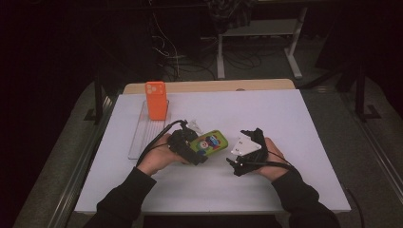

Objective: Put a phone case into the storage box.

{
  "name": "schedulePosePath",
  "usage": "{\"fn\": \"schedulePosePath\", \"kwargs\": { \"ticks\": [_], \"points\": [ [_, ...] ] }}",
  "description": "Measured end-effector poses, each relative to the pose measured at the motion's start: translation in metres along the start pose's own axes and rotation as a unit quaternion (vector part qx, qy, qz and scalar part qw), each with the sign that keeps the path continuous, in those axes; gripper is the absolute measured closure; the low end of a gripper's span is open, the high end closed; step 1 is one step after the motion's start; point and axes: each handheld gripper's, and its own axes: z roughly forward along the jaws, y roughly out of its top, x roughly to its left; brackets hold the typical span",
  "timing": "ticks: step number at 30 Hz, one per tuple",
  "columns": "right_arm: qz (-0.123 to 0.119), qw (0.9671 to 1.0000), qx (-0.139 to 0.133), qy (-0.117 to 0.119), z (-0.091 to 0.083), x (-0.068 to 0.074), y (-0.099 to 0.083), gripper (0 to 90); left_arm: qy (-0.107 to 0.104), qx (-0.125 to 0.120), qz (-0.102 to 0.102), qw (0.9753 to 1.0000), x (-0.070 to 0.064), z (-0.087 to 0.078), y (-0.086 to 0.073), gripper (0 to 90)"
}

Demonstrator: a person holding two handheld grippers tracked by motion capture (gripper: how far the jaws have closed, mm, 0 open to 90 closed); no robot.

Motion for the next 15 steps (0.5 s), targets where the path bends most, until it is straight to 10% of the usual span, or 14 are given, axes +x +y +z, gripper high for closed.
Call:
{"fn": "schedulePosePath", "kwargs": {
  "ticks": [10, 15],
  "points": [
    [-0.091, 0.9935, -0.016, -0.065, -0.004, 0.012, 0.005, 0.0, -0.002, 0.002, -0.001, 1.0000, -0.002, 0.002, 0.000, 15.8],
    [-0.165, 0.9818, -0.015, -0.092, -0.005, 0.018, 0.008, 0.0, -0.004, 0.006, -0.003, 1.0000, -0.001, 0.001, 0.000, 15.8]
  ]
}}
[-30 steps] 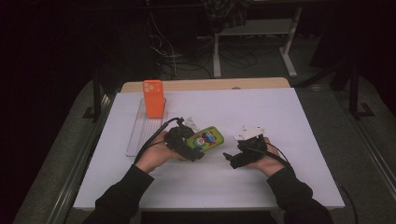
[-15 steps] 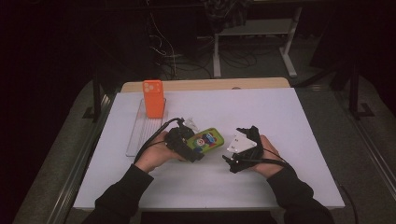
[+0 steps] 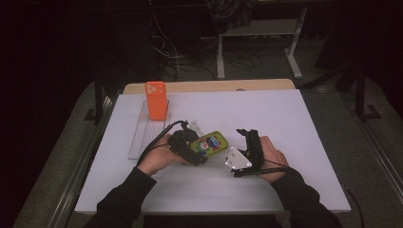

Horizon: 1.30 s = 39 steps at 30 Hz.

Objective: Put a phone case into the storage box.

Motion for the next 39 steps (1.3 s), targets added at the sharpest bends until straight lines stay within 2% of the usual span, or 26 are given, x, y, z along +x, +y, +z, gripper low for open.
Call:
{"fn": "schedulePosePath", "kwargs": {
  "ticks": [1, 2, 3, 5, 7, 8, 9, 11, 13, 15, 16, 17, 18, 19, 23, 25, 27, 30, 31, 32, 33, 35, 38, 39],
  "points": [
    [-0.002, 1.0000, -0.006, -0.007, 0.000, 0.002, 0.001, 0.0, 0.001, -0.002, -0.003, 1.0000, 0.000, 0.000, 0.000, 15.8],
    [-0.031, 0.9994, -0.007, -0.012, -0.001, 0.002, 0.002, 0.0, 0.002, 0.005, 0.009, 0.9999, 0.001, -0.001, 0.000, 15.8],
    [-0.031, 0.9994, -0.010, -0.014, -0.001, 0.005, 0.003, 0.0, -0.001, 0.011, 0.010, 0.9999, 0.002, -0.002, 0.001, 15.8],
    [-0.054, 0.9982, -0.012, -0.022, -0.002, 0.008, 0.006, 0.0, 0.002, 0.010, 0.012, 0.9999, 0.002, -0.002, 0.001, 15.8],
    [-0.066, 0.9973, -0.011, -0.031, -0.002, 0.011, 0.007, 0.0, -0.001, 0.010, 0.008, 0.9999, 0.001, -0.003, 0.001, 15.8],
    [-0.077, 0.9961, -0.009, -0.042, -0.003, 0.014, 0.008, 0.0, -0.001, 0.010, 0.007, 0.9999, 0.001, -0.003, 0.001, 15.8],
    [-0.083, 0.9958, -0.009, -0.039, -0.003, 0.016, 0.009, 0.0, 0.000, 0.007, 0.007, 1.0000, 0.001, -0.003, 0.001, 15.8],
    [-0.109, 0.9925, -0.016, -0.053, -0.003, 0.018, 0.010, 0.0, -0.001, 0.007, 0.009, 0.9999, 0.001, -0.004, 0.001, 15.8],
    [-0.112, 0.9921, -0.016, -0.055, -0.002, 0.022, 0.011, 0.0, -0.001, 0.001, 0.003, 1.0000, 0.000, -0.004, 0.001, 15.8],
    [-0.112, 0.9919, -0.016, -0.058, -0.003, 0.025, 0.014, 0.0, -0.001, 0.003, 0.007, 1.0000, -0.001, -0.004, 0.002, 15.8],
    [-0.129, 0.9896, -0.023, -0.059, -0.002, 0.025, 0.014, 0.0, -0.001, 0.007, 0.009, 0.9999, -0.002, -0.005, 0.003, 15.8],
    [-0.137, 0.9882, -0.024, -0.064, -0.002, 0.025, 0.016, 0.0, -0.002, 0.002, 0.005, 1.0000, -0.003, -0.004, 0.003, 15.8],
    [-0.143, 0.9871, -0.027, -0.067, -0.001, 0.027, 0.017, 0.0, -0.001, 0.008, 0.015, 0.9999, -0.003, -0.005, 0.003, 15.8],
    [-0.152, 0.9855, -0.031, -0.068, 0.000, 0.029, 0.019, 0.5, -0.002, 0.001, 0.008, 1.0000, -0.005, -0.003, 0.003, 15.8],
    [-0.169, 0.9815, -0.032, -0.084, 0.001, 0.036, 0.022, 8.4, -0.007, 0.008, 0.021, 0.9997, -0.007, -0.004, 0.005, 15.8],
    [-0.177, 0.9801, -0.024, -0.087, 0.000, 0.038, 0.023, 13.1, -0.007, 0.005, 0.020, 0.9998, -0.009, -0.003, 0.006, 15.8],
    [-0.191, 0.9765, -0.021, -0.098, 0.001, 0.040, 0.024, 17.0, -0.008, 0.010, 0.022, 0.9997, -0.010, -0.003, 0.007, 15.8],
    [-0.199, 0.9746, -0.020, -0.101, 0.002, 0.043, 0.024, 23.1, -0.011, 0.003, 0.020, 0.9997, -0.013, -0.001, 0.007, 15.8],
    [-0.201, 0.9745, -0.021, -0.098, 0.002, 0.044, 0.024, 26.0, -0.010, 0.006, 0.026, 0.9996, -0.013, -0.001, 0.007, 15.8],
    [-0.201, 0.9747, -0.020, -0.096, 0.002, 0.045, 0.025, 29.1, -0.013, 0.004, 0.022, 0.9997, -0.014, 0.000, 0.007, 15.8],
    [-0.206, 0.9732, -0.021, -0.100, 0.002, 0.046, 0.025, 33.1, -0.013, 0.003, 0.022, 0.9997, -0.014, 0.000, 0.007, 15.8],
    [-0.209, 0.9728, -0.021, -0.098, 0.002, 0.047, 0.025, 40.7, -0.011, 0.009, 0.031, 0.9994, -0.014, 0.000, 0.007, 15.8],
    [-0.210, 0.9728, -0.022, -0.095, 0.001, 0.048, 0.026, 49.7, -0.012, 0.010, 0.030, 0.9994, -0.013, 0.000, 0.007, 15.8],
    [-0.211, 0.9725, -0.022, -0.095, 0.001, 0.048, 0.026, 52.4, -0.013, 0.004, 0.022, 0.9997, -0.014, 0.000, 0.007, 15.8]
  ]
}}
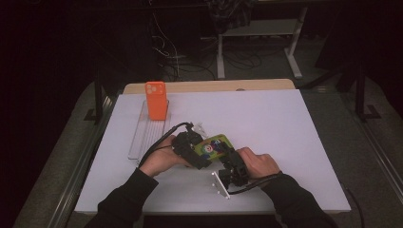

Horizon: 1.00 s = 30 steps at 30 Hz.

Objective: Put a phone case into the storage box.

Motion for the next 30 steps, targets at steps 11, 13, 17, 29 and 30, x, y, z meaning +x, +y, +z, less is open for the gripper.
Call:
{"fn": "schedulePosePath", "kwargs": {
  "ticks": [11, 13, 17, 29, 30],
  "points": [
    [-0.009, 1.0000, -0.003, -0.001, -0.0016, 0.0008, 0.0019, 71.1, 0.000, 0.000, -0.003, 1.0000, 0.0013, -0.0010, -0.0002, 15.8],
    [-0.012, 0.9999, -0.005, -0.003, -0.0025, 0.0010, 0.0026, 73.7, -0.001, -0.004, -0.005, 1.0000, 0.0014, -0.0021, 0.0000, 15.8],
    [-0.018, 0.9998, -0.003, -0.008, -0.0028, 0.0014, 0.0034, 74.8, -0.003, -0.007, -0.007, 0.9999, 0.0016, -0.0025, -0.0001, 15.7],
    [-0.001, 0.9998, 0.009, -0.015, -0.0021, -0.0028, -0.0008, 75.6, -0.013, -0.040, 0.000, 0.9991, 0.0012, -0.0075, -0.0025, 5.6],
    [-0.001, 0.9999, 0.009, -0.012, -0.0018, -0.0037, -0.0019, 75.6, -0.013, -0.041, 0.003, 0.9991, 0.0026, -0.0092, -0.0030, 3.6]
  ]
}}
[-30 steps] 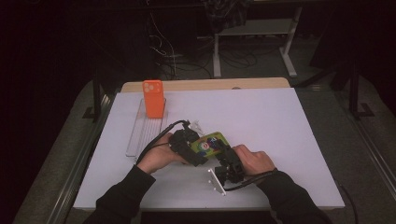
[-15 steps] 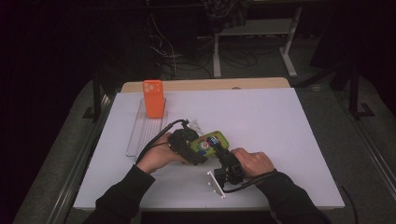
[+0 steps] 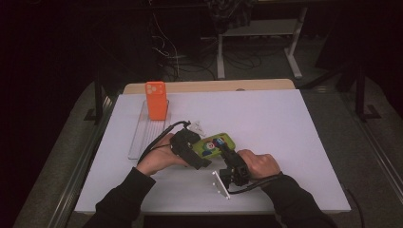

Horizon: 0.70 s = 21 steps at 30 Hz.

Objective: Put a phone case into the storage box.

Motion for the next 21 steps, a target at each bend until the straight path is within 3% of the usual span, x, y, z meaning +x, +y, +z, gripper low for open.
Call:
{"fn": "schedulePosePath", "kwargs": {
  "ticks": [7, 9, 10, 11, 12, 14, 17, 18, 20, 21],
  "points": [
    [0.048, 0.9987, 0.017, 0.007, 0.002, -0.006, -0.010, 75.6, 0.015, -0.017, 0.004, 0.9997, 0.007, -0.009, -0.008, 0.0],
    [0.067, 0.9975, 0.019, 0.016, 0.003, -0.007, -0.013, 75.6, 0.023, -0.017, 0.007, 0.9996, 0.010, -0.012, -0.011, 0.0],
    [0.059, 0.9976, 0.022, 0.028, 0.003, -0.009, -0.015, 75.6, 0.023, -0.016, 0.008, 0.9996, 0.012, -0.013, -0.012, 0.0],
    [0.077, 0.9962, 0.024, 0.031, 0.003, -0.009, -0.015, 75.6, 0.027, -0.023, 0.001, 0.9994, 0.013, -0.013, -0.014, 0.0],
    [0.113, 0.9918, 0.031, 0.051, 0.002, -0.009, -0.016, 75.7, 0.030, -0.018, 0.007, 0.9994, 0.015, -0.014, -0.015, 0.0],
    [0.119, 0.9913, 0.022, 0.051, 0.004, -0.014, -0.019, 75.6, 0.032, -0.021, 0.007, 0.9992, 0.017, -0.015, -0.017, 0.0],
    [0.163, 0.9836, 0.025, 0.073, 0.005, -0.019, -0.023, 75.6, 0.033, -0.022, 0.003, 0.9992, 0.019, -0.017, -0.019, 0.0],
    [0.178, 0.9806, 0.023, 0.080, 0.006, -0.021, -0.025, 75.6, 0.034, -0.026, -0.002, 0.9991, 0.019, -0.017, -0.019, 0.0],
    [0.218, 0.9712, 0.021, 0.094, 0.007, -0.024, -0.028, 75.6, 0.037, -0.027, -0.003, 0.9990, 0.020, -0.018, -0.020, 0.0],
    [0.221, 0.9698, 0.024, 0.101, 0.007, -0.026, -0.030, 75.6, 0.035, -0.032, -0.008, 0.9988, 0.019, -0.018, -0.020, 0.0]
  ]
}}
